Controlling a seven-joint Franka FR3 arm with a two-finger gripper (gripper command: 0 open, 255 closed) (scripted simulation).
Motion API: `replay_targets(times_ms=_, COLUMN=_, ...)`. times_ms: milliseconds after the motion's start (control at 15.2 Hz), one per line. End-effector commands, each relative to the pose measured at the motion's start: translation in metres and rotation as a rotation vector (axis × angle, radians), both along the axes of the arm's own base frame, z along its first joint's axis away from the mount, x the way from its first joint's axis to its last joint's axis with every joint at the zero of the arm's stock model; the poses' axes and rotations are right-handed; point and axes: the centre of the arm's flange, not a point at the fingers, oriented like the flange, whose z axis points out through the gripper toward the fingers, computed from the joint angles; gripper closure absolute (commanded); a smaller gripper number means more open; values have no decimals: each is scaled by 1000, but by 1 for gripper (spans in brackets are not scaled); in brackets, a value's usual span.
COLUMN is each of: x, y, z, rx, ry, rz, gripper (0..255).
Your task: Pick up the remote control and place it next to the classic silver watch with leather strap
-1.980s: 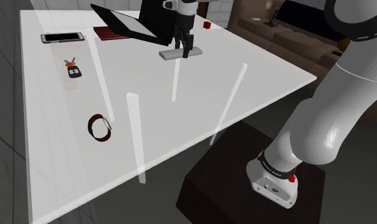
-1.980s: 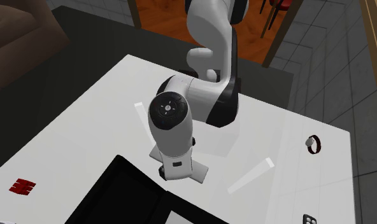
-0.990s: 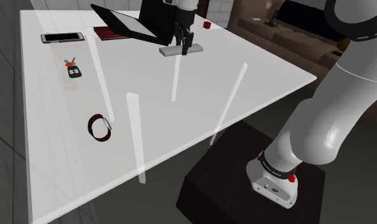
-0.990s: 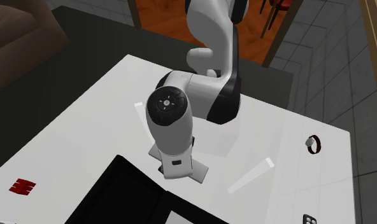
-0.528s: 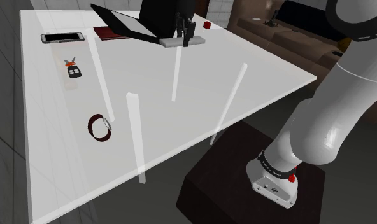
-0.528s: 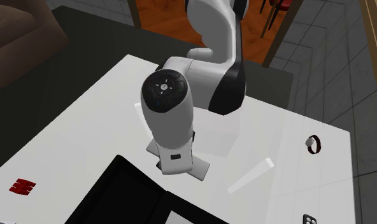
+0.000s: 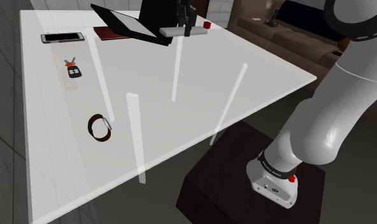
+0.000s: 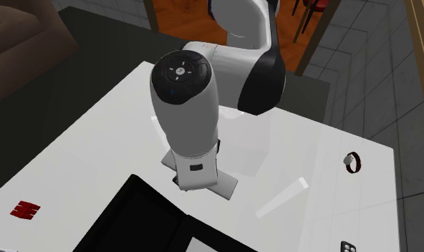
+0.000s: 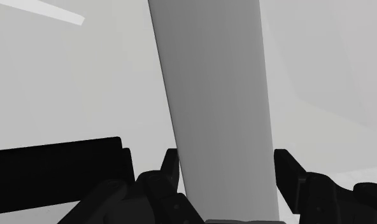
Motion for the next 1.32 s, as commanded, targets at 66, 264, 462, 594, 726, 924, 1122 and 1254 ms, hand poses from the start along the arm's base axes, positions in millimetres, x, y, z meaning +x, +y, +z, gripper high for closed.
replay_targets(times_ms=66, x=-3, y=12, z=8, rx=0, ry=0, rz=0, gripper=255)
replay_targets(times_ms=264, x=-14, y=50, z=8, rx=0, ry=0, rz=0, gripper=255)
replay_targets(times_ms=462, x=-25, y=88, z=8, rx=0, ry=0, rz=0, gripper=255)
replay_targets(times_ms=594, x=-33, y=114, z=8, rx=0, ry=0, rz=0, gripper=255)
replay_targets(times_ms=726, x=-40, y=139, z=8, rx=0, ry=0, rz=0, gripper=255)
replay_targets(times_ms=924, x=-51, y=177, z=8, rx=0, ry=0, rz=0, gripper=255)
replay_targets(times_ms=1122, x=-62, y=215, z=9, rx=0, ry=0, rz=0, gripper=255)
replay_targets(times_ms=1254, x=-69, y=240, z=9, rx=0, ry=0, rz=0, gripper=255)
